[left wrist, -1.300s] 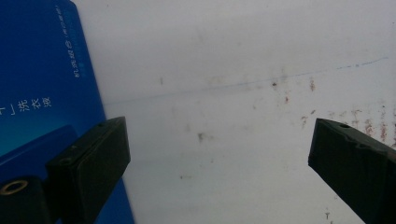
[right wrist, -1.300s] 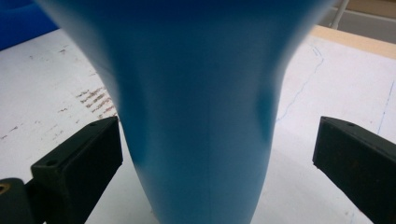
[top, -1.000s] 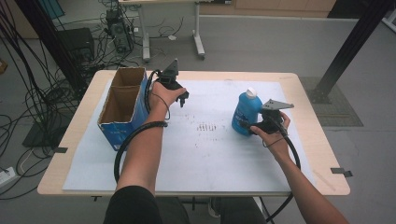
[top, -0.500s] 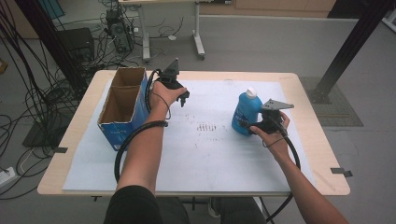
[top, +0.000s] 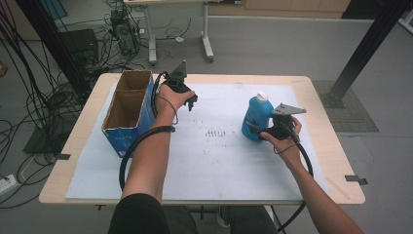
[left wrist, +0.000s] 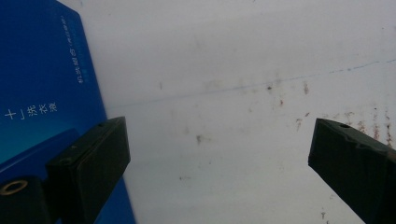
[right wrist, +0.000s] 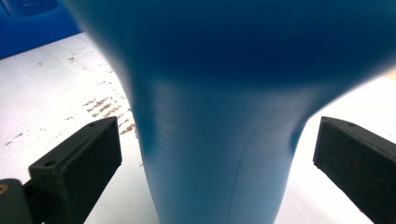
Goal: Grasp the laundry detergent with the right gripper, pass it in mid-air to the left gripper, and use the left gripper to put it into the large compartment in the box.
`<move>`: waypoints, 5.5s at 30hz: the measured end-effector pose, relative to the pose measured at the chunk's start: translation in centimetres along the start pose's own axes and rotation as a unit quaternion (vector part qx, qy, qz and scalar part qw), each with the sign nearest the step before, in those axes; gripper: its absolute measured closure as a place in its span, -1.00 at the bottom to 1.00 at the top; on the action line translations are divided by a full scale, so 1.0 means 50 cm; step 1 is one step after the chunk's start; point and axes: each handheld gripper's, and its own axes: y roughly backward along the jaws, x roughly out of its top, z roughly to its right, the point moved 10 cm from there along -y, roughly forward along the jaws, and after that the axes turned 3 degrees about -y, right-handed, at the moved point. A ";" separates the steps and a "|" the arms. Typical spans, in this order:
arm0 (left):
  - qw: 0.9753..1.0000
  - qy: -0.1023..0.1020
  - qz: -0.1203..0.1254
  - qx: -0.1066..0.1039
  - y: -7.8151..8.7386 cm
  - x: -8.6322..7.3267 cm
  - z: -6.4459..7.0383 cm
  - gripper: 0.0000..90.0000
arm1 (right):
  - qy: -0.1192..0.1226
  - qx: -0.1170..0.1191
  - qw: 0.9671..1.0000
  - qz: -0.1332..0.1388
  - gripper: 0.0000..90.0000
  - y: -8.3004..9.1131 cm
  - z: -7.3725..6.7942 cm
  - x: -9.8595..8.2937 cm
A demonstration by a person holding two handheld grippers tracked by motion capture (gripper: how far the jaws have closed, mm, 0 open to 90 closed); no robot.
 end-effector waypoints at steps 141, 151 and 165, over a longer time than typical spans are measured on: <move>1.000 0.002 0.011 0.011 0.033 -0.006 -0.020 -0.87 | 0.025 0.026 0.999 -0.009 -0.07 -0.011 -0.010 -0.009; 1.000 0.002 0.014 0.013 0.041 -0.006 -0.023 -0.87 | 0.024 0.025 0.999 -0.010 -0.07 -0.011 -0.010 -0.009; 1.000 0.005 0.019 0.013 0.052 -0.007 -0.026 -0.87 | 0.024 0.025 0.999 -0.009 -0.07 -0.011 -0.010 -0.009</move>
